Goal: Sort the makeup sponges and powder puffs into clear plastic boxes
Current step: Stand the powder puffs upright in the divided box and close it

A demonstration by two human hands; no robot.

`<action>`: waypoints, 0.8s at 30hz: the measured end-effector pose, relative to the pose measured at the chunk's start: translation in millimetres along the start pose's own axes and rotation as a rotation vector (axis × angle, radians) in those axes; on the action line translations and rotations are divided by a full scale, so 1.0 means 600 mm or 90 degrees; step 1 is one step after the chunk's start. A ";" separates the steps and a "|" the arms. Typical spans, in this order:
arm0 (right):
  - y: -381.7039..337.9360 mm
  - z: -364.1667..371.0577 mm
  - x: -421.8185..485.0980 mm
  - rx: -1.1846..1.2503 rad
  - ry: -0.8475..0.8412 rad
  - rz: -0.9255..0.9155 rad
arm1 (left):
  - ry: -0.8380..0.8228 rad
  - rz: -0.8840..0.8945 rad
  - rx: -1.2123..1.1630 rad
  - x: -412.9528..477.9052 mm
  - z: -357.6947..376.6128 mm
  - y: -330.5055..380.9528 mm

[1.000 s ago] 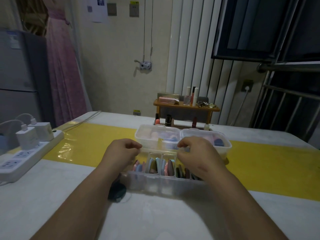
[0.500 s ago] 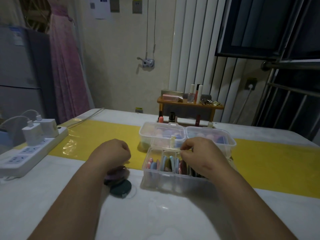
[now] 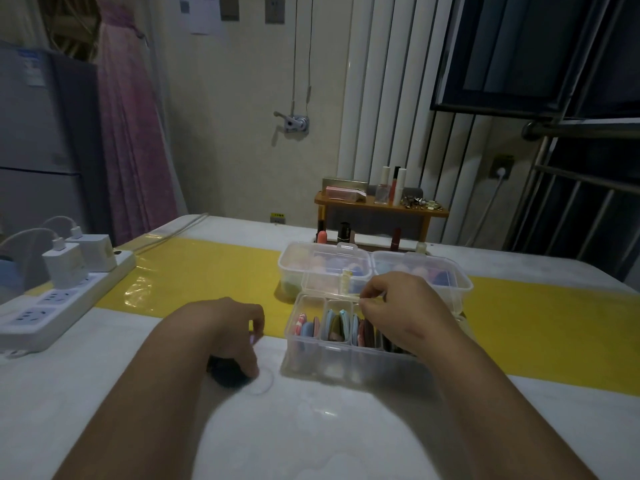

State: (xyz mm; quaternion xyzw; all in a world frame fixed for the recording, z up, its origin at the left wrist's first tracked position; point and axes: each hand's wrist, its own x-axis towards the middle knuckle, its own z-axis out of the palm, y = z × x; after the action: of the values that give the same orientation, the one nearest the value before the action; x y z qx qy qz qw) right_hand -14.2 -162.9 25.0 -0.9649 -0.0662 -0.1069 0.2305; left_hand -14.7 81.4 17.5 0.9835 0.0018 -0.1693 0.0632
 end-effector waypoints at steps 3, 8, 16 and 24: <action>-0.001 0.001 0.000 0.004 -0.001 0.000 | 0.011 0.020 0.006 0.010 0.008 0.010; 0.001 0.003 0.002 0.017 0.001 -0.002 | 0.166 0.075 0.005 0.041 0.024 0.015; 0.002 0.005 0.002 0.015 0.001 -0.003 | 0.160 0.068 -0.032 0.071 0.035 0.004; 0.004 0.005 0.003 0.031 0.009 0.000 | 0.171 0.074 -0.131 0.067 0.034 0.014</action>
State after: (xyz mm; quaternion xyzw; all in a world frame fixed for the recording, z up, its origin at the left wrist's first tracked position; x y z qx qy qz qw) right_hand -11.6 -163.9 21.9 -0.9582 -0.0671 -0.1123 0.2544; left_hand 16.8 69.7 -14.0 0.9841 -0.0295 -0.0315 0.1725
